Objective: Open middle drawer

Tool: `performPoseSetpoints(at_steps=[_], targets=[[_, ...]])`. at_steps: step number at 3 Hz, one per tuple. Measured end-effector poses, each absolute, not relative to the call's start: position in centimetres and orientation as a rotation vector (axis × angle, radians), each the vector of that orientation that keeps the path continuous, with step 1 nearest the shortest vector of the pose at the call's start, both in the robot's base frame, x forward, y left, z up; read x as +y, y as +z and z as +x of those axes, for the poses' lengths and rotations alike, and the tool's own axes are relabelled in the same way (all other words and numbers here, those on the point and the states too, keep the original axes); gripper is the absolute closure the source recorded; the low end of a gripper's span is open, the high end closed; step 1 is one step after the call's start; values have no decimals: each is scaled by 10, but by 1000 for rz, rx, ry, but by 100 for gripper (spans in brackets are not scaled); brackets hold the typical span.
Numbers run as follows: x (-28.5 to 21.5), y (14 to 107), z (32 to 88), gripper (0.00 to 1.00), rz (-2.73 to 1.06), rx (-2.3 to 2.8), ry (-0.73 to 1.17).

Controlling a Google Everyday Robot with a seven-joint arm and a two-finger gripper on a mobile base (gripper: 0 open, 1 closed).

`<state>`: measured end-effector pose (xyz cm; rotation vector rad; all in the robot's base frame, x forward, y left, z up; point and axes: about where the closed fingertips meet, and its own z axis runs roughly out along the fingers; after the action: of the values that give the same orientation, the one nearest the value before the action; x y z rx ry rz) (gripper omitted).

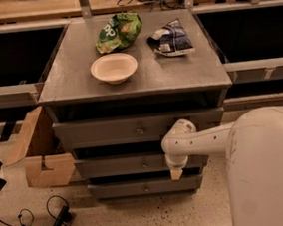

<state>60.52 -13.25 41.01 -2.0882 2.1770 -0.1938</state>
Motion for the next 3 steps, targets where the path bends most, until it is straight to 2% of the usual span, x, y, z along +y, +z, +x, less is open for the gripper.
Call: performPoseSetpoints(at_steps=[2, 3], targets=[[-133, 422, 606, 87, -2088, 2177, -194], [-133, 430, 606, 100, -2088, 2177, -194]])
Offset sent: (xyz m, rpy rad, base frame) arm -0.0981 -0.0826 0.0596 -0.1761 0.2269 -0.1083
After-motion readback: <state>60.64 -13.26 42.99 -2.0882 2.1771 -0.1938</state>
